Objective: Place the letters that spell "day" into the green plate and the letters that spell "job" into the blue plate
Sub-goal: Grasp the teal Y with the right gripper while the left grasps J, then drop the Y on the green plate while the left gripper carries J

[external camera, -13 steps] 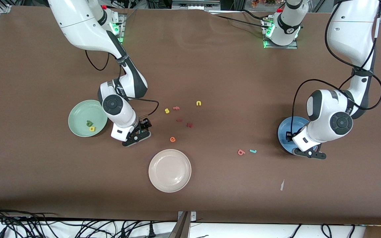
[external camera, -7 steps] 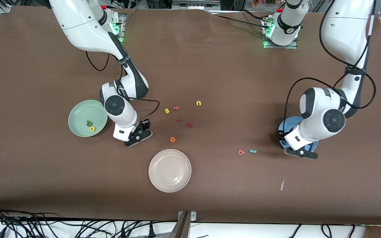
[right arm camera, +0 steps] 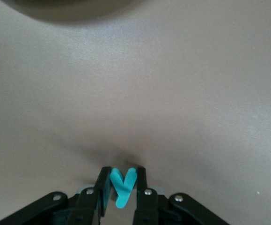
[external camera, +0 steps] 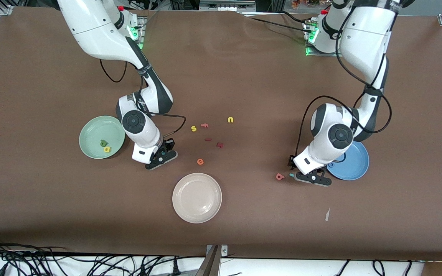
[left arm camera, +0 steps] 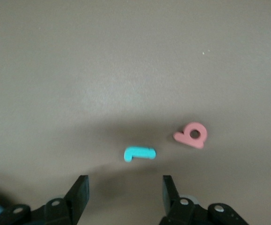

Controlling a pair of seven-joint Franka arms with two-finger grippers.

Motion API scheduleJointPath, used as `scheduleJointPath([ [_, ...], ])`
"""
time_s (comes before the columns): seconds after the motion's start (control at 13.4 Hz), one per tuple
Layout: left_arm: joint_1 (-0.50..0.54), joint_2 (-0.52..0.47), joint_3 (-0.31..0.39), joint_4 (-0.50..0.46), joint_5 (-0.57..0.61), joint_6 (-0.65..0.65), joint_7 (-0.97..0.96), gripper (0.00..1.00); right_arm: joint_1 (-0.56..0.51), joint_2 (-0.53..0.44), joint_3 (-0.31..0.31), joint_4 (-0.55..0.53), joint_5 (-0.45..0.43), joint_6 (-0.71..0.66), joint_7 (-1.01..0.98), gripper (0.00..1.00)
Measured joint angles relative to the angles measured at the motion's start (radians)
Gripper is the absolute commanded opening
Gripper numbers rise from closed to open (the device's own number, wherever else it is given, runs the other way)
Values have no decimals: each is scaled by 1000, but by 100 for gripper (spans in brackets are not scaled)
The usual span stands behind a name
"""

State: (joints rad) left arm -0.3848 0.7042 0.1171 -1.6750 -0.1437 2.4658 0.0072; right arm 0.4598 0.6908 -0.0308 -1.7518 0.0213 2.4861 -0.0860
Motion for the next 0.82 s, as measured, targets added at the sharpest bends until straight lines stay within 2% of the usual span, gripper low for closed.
scheduleJointPath([
  [0.15,-16,33,7,13,0,33,0,71,-3,-2,0,15,13,-19,2,2],
  [0.45,-26,56,10,27,0,43,0,72,-47,-39,-20,106,61,-227,2,2],
  [0.82,-30,81,11,28,0,76,0,69,-66,-121,-166,90,62,-480,-17,2],
])
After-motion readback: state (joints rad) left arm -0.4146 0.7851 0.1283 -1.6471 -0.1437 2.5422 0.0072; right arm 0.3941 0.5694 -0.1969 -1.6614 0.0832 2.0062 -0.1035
